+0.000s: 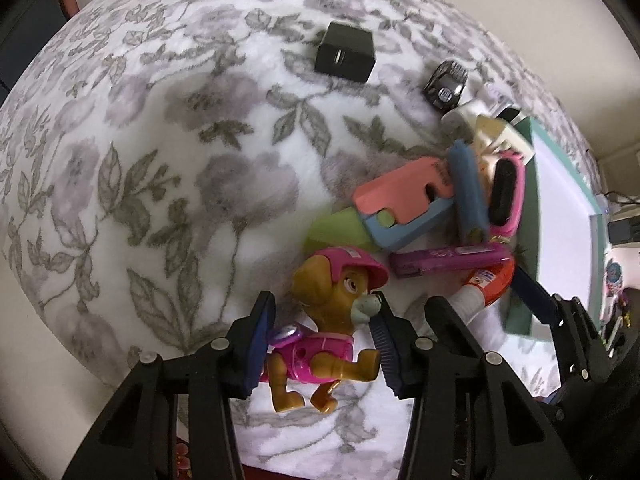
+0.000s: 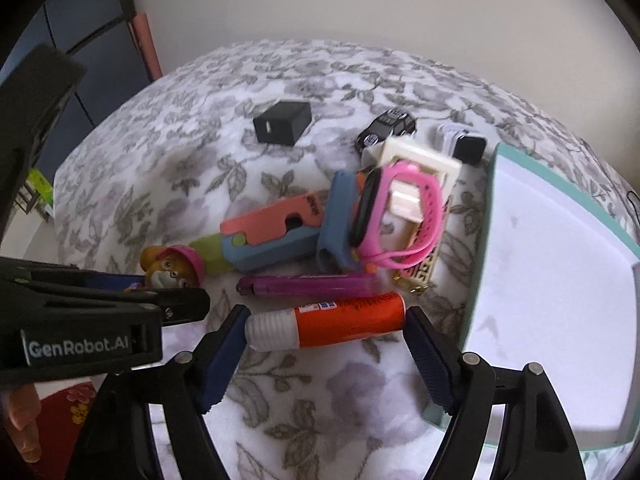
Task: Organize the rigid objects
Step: 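Carry both items into the tray and open both grippers to release them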
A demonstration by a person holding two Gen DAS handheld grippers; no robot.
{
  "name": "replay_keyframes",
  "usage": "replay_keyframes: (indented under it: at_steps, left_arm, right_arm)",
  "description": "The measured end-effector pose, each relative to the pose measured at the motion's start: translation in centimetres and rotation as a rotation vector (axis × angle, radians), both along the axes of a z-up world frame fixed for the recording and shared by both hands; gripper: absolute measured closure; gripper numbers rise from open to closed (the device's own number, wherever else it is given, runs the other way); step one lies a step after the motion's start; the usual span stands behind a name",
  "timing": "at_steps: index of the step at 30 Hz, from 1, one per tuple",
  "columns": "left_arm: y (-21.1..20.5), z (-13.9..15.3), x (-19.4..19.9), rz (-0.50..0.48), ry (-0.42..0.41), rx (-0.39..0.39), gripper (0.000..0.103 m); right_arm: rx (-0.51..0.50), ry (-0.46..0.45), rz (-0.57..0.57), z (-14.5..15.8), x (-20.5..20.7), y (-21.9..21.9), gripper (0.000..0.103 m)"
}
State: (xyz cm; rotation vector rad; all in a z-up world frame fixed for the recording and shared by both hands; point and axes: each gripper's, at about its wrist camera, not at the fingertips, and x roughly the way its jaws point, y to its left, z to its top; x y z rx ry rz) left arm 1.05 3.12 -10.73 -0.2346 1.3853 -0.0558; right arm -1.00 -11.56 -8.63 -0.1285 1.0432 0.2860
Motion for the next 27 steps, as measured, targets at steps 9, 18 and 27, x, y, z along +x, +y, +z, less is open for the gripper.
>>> replay_keyframes:
  at_steps: [9, 18, 27]
  left_arm:
    - [-0.1, 4.5, 0.8, -0.003, -0.140, -0.062, 0.054]
    - [-4.0, 7.2, 0.9, -0.072, -0.211, -0.069, 0.054]
    - [-12.4, 8.7, 3.8, -0.205, -0.224, -0.070, 0.054]
  right_arm:
    - [0.073, -0.105, -0.090, 4.8, -0.2, -3.2, 0.023]
    - [0.057, -0.171, -0.294, 7.7, 0.1, -9.6, 0.023]
    - [0.042, -0.165, -0.473, 8.0, 1.1, -17.0, 0.023]
